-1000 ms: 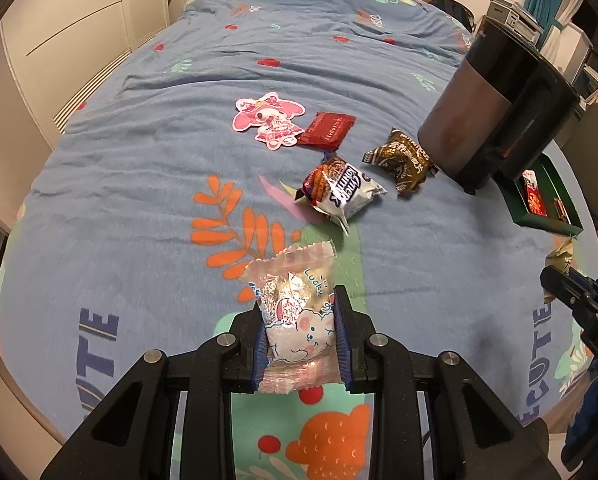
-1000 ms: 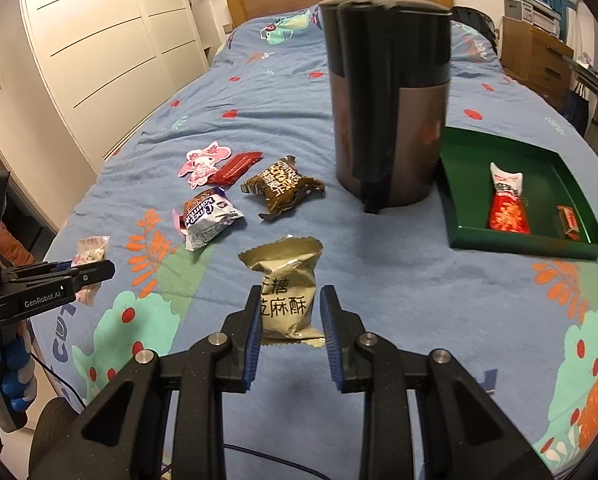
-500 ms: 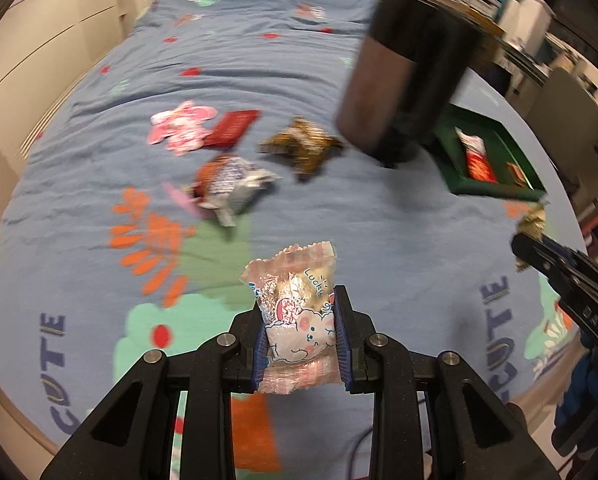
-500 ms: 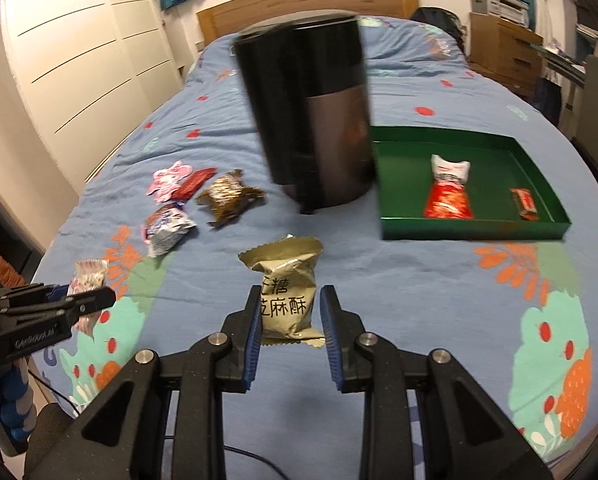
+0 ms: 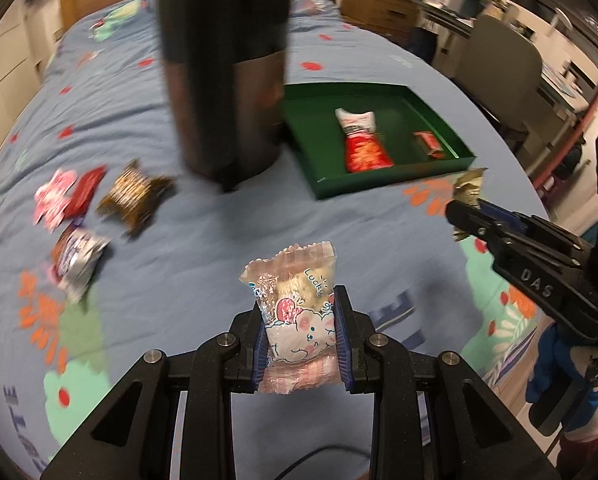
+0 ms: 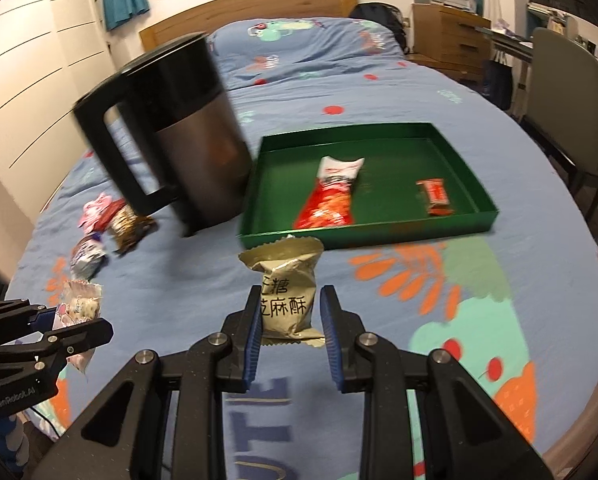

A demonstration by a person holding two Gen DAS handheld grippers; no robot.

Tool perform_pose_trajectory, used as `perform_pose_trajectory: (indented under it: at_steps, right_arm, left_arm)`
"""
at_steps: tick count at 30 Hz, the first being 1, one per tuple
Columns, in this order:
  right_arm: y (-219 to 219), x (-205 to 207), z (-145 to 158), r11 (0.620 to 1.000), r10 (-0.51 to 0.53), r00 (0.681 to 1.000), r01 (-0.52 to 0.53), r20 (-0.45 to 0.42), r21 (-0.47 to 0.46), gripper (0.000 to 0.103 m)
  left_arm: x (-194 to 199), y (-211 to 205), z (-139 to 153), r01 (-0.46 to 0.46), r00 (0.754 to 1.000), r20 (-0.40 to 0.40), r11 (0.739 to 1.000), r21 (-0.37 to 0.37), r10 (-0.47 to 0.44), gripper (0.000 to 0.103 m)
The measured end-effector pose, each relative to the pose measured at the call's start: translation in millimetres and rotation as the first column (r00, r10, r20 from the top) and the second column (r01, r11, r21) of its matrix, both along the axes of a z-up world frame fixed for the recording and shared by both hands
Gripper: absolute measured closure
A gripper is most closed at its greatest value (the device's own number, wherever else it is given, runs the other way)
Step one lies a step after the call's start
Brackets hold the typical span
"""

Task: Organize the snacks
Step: 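Carry the pink candy and gold pastry toward the green tray with both tools, then lower both snacks into the tray and open both tools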

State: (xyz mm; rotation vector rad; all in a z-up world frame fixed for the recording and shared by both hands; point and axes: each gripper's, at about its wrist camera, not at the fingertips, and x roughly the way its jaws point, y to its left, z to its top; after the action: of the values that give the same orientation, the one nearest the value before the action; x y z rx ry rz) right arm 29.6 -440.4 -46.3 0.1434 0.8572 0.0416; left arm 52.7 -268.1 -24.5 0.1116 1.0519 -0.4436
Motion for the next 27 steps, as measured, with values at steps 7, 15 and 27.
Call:
perform_pose_trajectory:
  at_steps: [7, 15, 27]
  right_arm:
    - [-40, 25, -4, 0.999, -0.036, 0.999, 0.036, 0.007, -0.008, 0.002]
    - [-73, 62, -7, 0.998, -0.056, 0.998, 0.057, 0.025, -0.02, 0.002]
    - [-103, 130, -44, 0.997, -0.07, 0.998, 0.07, -0.005, -0.024, 0.002]
  left_arm:
    - [30, -62, 4, 0.059, 0.997, 0.052, 0.997, 0.039, -0.061, 0.078]
    - [71, -112, 2, 0.05, 0.984, 0.165, 0.993, 0.111, -0.068, 0.078]
    - [146, -159, -46, -0.026, 0.976, 0.217, 0.974, 0.225, -0.024, 0.079]
